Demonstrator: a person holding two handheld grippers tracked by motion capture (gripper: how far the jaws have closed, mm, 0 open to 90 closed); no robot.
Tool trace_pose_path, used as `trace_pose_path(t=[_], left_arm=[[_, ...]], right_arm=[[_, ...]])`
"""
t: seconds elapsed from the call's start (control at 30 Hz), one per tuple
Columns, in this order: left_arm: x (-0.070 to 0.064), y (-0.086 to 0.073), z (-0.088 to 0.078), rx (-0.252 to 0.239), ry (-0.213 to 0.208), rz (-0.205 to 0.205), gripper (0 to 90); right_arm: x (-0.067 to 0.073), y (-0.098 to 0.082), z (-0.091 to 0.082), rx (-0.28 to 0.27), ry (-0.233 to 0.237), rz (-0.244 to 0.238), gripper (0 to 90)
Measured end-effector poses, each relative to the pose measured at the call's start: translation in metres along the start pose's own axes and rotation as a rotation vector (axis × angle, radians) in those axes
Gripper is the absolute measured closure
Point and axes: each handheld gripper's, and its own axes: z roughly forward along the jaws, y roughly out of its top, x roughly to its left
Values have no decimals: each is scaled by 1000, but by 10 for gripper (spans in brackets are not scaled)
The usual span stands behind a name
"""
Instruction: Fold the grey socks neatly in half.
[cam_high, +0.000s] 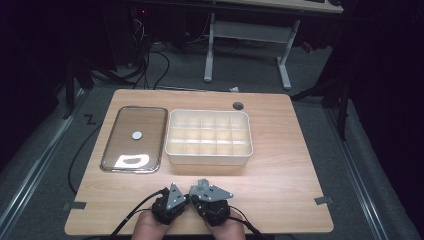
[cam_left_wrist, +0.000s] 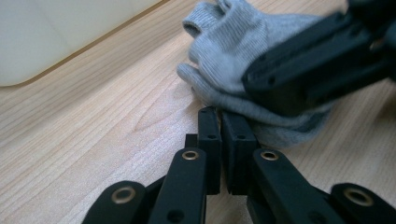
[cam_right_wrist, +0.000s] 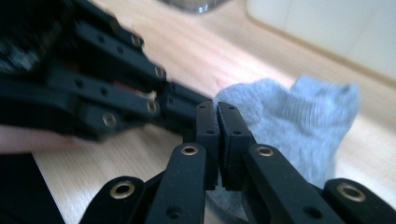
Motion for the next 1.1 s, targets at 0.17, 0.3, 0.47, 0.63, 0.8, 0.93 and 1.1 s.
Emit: trace_pose_path(t=[0.17, 0.3, 0.47, 0.63, 0.8, 0.93, 1.1], left_arm=[[6, -1, -2, 3, 5, -24, 847], [17, 2, -15, -61, 30, -74, 865], [11, 12, -28, -138, -15, -58, 898], [4, 14, -21, -131, -49, -52, 900], [4, 13, -15, -127, -77, -52, 899], [10, 10, -8, -105, -86, -66, 900], [15, 5, -1, -98, -88, -73, 900]], right_arm=[[-1, -10, 4, 11, 14, 11, 887], [0, -11, 4, 9, 8, -2, 887], [1, -11, 5, 8, 12, -6, 887], [4, -11, 6, 3, 33, -10, 886], [6, -12, 6, -1, 43, -14, 886], [6, -12, 7, -3, 43, -18, 885], [5, -11, 6, -1, 59, -21, 842]])
